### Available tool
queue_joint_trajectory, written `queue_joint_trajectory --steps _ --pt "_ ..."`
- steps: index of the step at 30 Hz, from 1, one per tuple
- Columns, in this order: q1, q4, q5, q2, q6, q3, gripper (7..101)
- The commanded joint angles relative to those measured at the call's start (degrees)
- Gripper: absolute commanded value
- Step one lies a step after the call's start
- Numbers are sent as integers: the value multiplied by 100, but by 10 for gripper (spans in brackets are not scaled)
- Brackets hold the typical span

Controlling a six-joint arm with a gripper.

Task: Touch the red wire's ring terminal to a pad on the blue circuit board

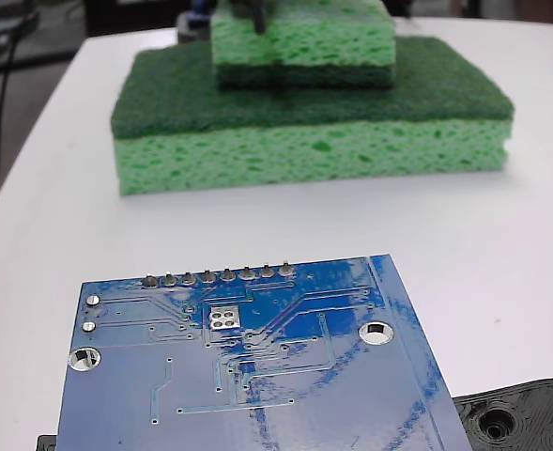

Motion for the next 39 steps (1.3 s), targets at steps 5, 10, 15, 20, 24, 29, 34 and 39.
queue_joint_trajectory --steps 5,10,15,20,24,29,34,39 --pt "-158 -26 343 9 35 -26 1003" --pt "-167 -18 360 9 18 -35 1003" --pt "-176 -18 369 9 18 -35 1003" --pt "-176 -18 369 9 18 -35 1003" --pt "-185 -18 369 9 18 -35 1003" --pt "-299 -18 466 9 26 -35 1003" --pt "-308 -26 475 9 26 -35 1003" --pt "-308 -26 483 9 35 -35 1003"
